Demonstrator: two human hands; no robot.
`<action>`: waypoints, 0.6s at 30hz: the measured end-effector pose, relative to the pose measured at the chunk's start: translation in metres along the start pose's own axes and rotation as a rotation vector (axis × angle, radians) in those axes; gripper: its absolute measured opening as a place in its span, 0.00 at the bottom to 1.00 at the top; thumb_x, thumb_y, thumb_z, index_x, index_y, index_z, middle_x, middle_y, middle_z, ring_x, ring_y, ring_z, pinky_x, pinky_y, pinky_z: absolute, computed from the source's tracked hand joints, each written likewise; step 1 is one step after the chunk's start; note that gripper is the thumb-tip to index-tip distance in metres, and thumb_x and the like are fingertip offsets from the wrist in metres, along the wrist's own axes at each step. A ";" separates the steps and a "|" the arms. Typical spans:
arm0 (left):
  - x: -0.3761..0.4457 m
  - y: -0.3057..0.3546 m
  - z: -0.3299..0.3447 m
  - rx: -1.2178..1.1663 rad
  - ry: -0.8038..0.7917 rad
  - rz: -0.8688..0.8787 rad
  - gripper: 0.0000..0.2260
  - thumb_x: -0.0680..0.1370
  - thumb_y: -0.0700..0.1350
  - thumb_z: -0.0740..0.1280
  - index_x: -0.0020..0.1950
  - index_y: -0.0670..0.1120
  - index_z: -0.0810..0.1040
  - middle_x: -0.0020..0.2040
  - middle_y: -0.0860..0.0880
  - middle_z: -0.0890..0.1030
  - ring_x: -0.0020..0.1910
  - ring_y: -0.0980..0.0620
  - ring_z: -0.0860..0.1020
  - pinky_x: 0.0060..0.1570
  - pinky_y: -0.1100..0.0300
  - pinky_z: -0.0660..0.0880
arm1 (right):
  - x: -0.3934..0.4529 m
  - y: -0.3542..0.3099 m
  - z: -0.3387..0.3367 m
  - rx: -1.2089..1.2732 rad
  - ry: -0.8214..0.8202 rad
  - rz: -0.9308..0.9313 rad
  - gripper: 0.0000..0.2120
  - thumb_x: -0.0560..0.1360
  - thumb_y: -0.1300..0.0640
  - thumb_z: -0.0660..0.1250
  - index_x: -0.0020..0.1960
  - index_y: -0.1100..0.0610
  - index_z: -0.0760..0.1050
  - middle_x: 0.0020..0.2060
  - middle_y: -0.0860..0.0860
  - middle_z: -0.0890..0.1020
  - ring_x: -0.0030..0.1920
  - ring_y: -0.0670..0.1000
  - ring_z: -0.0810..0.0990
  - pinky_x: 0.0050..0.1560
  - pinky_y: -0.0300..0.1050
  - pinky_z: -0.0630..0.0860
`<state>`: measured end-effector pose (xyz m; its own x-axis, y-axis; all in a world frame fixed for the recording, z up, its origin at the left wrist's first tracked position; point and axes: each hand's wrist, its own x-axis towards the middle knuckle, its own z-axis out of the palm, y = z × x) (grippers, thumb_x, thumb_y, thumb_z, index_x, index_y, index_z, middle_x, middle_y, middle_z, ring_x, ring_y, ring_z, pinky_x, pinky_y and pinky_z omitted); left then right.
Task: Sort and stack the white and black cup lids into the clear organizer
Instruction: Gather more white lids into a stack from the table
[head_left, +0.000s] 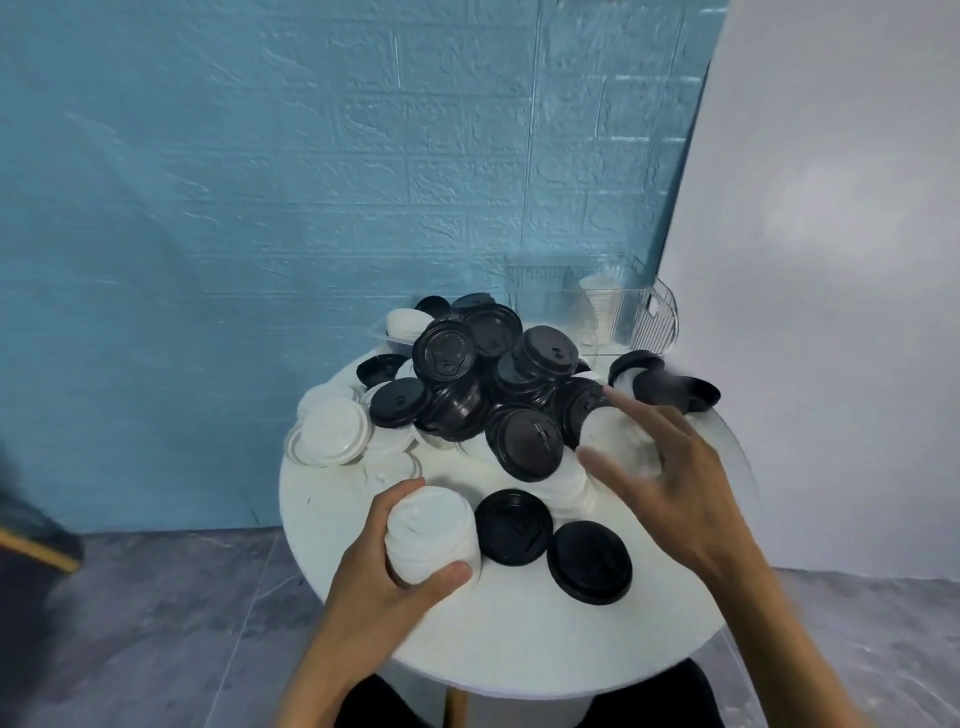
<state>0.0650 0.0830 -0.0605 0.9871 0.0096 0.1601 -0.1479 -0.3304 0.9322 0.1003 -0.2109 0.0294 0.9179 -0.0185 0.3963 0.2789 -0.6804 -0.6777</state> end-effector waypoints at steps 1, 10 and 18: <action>0.000 -0.001 0.000 0.005 0.000 -0.002 0.43 0.60 0.66 0.80 0.72 0.69 0.66 0.62 0.69 0.78 0.60 0.68 0.76 0.54 0.64 0.74 | 0.002 -0.013 0.009 0.061 -0.050 -0.029 0.32 0.70 0.25 0.64 0.72 0.29 0.66 0.56 0.32 0.72 0.56 0.37 0.74 0.53 0.35 0.70; 0.001 0.005 -0.001 0.033 0.004 -0.001 0.40 0.60 0.73 0.78 0.67 0.77 0.63 0.63 0.73 0.76 0.61 0.70 0.75 0.56 0.65 0.74 | 0.001 -0.082 0.094 0.417 -0.277 -0.112 0.20 0.74 0.31 0.66 0.62 0.37 0.73 0.55 0.39 0.80 0.59 0.43 0.79 0.60 0.50 0.78; 0.001 0.005 -0.001 0.021 0.002 0.024 0.38 0.64 0.66 0.80 0.69 0.73 0.65 0.62 0.68 0.80 0.60 0.65 0.79 0.52 0.67 0.76 | -0.013 -0.070 0.102 0.648 -0.304 -0.138 0.25 0.72 0.49 0.79 0.63 0.53 0.72 0.54 0.48 0.83 0.57 0.53 0.83 0.58 0.44 0.80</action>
<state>0.0647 0.0827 -0.0552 0.9831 0.0032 0.1828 -0.1702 -0.3500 0.9212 0.0973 -0.0882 0.0081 0.8740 0.3046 0.3785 0.4219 -0.0897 -0.9022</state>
